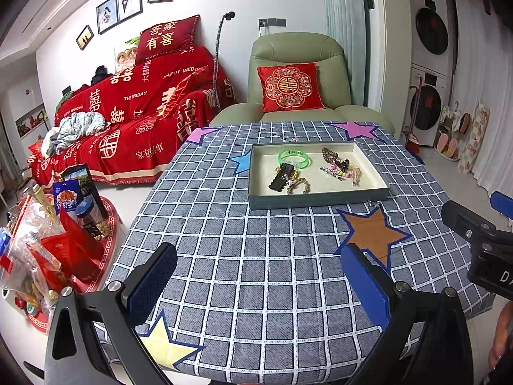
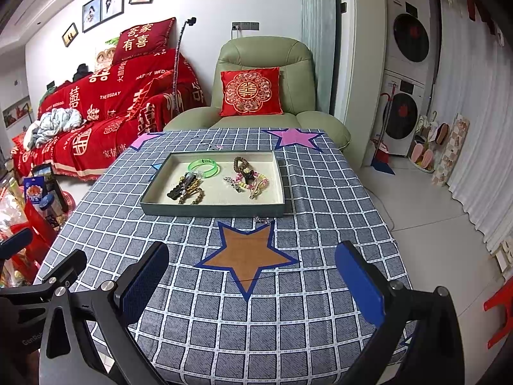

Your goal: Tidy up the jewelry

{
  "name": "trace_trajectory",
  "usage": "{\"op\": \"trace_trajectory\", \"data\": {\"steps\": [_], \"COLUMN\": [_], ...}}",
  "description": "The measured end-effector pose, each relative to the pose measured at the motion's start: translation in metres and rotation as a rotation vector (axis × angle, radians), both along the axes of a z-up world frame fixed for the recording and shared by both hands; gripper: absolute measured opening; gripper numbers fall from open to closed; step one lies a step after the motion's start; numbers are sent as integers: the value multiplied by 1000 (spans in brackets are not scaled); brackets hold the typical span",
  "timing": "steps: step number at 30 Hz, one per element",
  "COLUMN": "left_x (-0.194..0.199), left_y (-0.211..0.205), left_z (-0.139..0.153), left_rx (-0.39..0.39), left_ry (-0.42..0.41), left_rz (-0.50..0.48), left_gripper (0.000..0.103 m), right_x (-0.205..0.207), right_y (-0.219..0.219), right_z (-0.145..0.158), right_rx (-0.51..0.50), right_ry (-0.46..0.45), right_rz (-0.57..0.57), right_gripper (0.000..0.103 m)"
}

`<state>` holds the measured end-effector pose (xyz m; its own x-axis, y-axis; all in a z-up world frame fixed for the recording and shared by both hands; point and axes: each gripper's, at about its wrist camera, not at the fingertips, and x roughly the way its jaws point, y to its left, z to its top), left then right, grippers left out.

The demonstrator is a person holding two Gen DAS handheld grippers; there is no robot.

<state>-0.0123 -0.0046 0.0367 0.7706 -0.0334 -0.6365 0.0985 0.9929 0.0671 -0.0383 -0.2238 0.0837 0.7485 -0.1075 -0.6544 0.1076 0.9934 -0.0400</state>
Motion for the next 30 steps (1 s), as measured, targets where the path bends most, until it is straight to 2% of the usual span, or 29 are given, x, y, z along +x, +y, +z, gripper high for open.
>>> {"op": "trace_trajectory", "data": {"steps": [30], "left_x": [0], "left_y": [0], "left_z": [0], "left_rx": [-1], "left_ry": [4], "left_rz": [-2], "left_gripper": [103], "right_x": [0], "right_y": [2], "right_z": [0], "right_rx": [1], "right_ry": [1], "right_rz": [-1], "right_gripper": [103]}}
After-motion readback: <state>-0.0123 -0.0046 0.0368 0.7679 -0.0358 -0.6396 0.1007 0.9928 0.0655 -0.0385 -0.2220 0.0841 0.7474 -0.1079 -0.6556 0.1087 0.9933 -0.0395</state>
